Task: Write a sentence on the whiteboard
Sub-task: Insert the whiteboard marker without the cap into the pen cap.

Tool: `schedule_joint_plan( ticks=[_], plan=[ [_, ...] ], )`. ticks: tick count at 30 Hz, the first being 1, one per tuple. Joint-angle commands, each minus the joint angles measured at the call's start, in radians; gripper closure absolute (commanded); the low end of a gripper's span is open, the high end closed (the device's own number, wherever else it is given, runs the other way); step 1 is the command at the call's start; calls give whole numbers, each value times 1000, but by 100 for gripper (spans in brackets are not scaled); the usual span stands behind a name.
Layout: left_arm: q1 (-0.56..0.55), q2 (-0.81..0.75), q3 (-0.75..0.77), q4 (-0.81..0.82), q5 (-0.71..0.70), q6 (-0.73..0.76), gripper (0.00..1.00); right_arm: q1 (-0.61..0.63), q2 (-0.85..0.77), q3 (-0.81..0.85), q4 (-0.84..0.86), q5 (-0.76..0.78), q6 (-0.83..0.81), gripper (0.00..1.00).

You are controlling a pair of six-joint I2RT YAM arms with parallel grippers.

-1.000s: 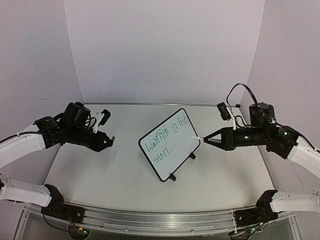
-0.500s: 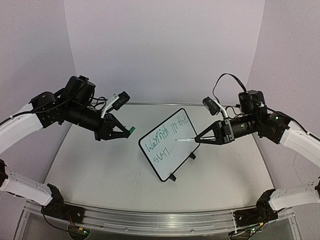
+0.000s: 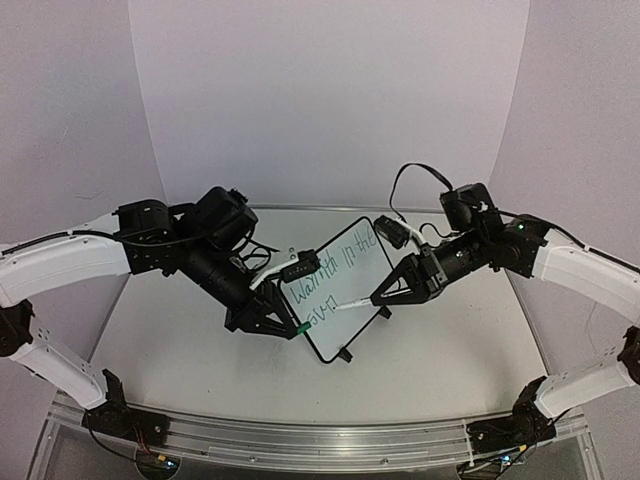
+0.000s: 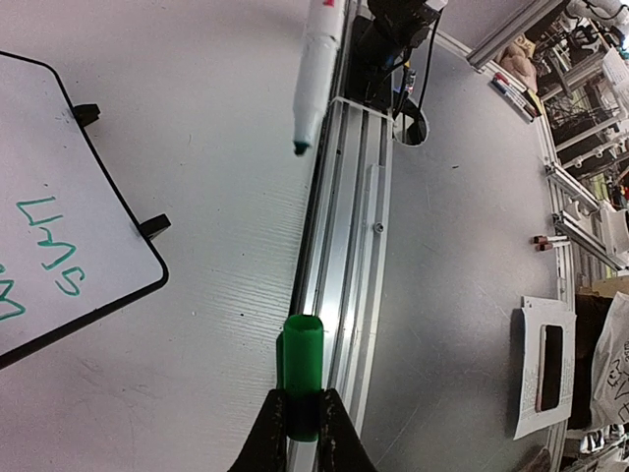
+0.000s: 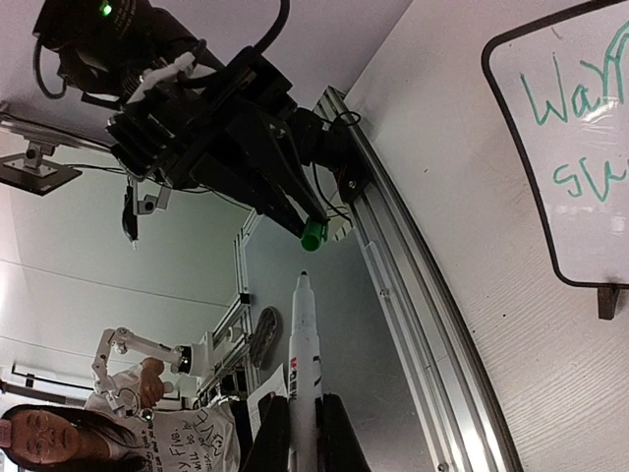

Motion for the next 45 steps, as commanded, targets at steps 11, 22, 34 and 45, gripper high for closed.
schedule_joint_plan(
  ticks=[11,22,34,45],
  plan=[
    [-24,42,80,7,38,47,100,82,73,54,-13,-12,-36,100],
    [-38,64,100,-3,47,54,100,93,91,63,-14,-11,-42,100],
    [-42,69,95,-8,37,53,100,94,88,65,-19,-8,-50,100],
    [-43,73,101,-5,34,54,100,96,93,62,-21,-19,-51,100]
  ],
)
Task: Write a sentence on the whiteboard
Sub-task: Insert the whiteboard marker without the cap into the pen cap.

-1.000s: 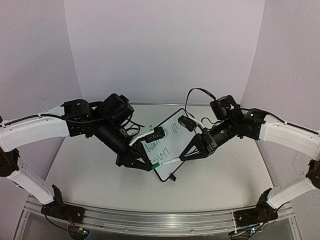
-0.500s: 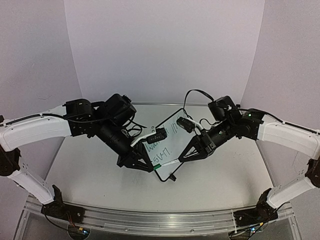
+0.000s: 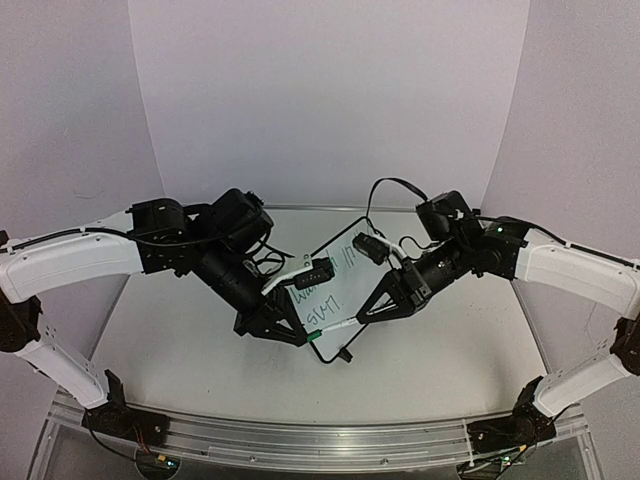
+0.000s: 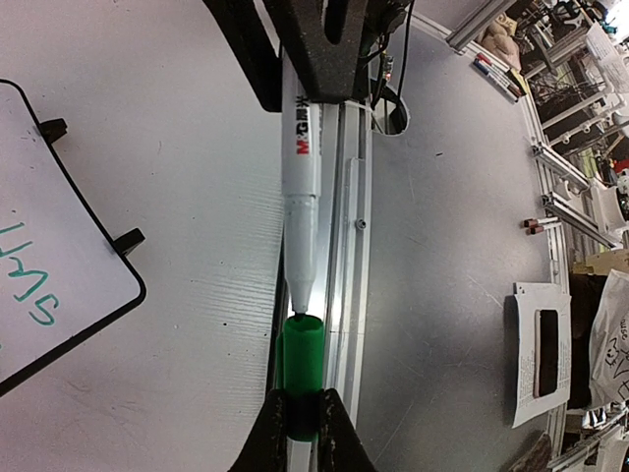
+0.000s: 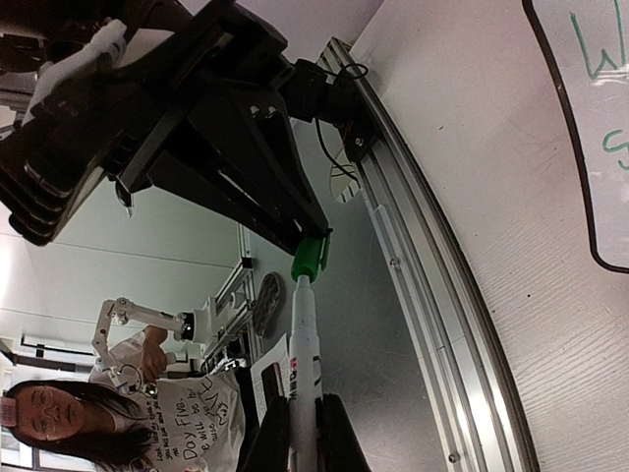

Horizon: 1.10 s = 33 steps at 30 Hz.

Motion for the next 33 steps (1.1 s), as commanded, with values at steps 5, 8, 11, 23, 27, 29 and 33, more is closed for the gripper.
schedule_joint_plan(
  ticks=[5,8,11,23,27,29,33],
  plan=[
    [-5,5,43,21,8,19,100,15,16,35,3,-22,-21,100],
    [-5,5,45,20,10,19,100,21,21,37,2,-19,-24,100],
    [-6,6,46,20,16,20,100,21,28,38,0,-13,-27,100],
    [-15,27,87,6,22,38,100,38,65,59,-6,-22,-37,100],
    [-24,46,112,10,-1,49,100,50,80,67,-7,-22,-42,100],
    [-26,59,127,7,-15,55,100,52,89,72,-7,-20,-43,100],
    [-32,85,158,2,-34,65,100,62,109,79,-8,-13,-50,100]
  ],
)
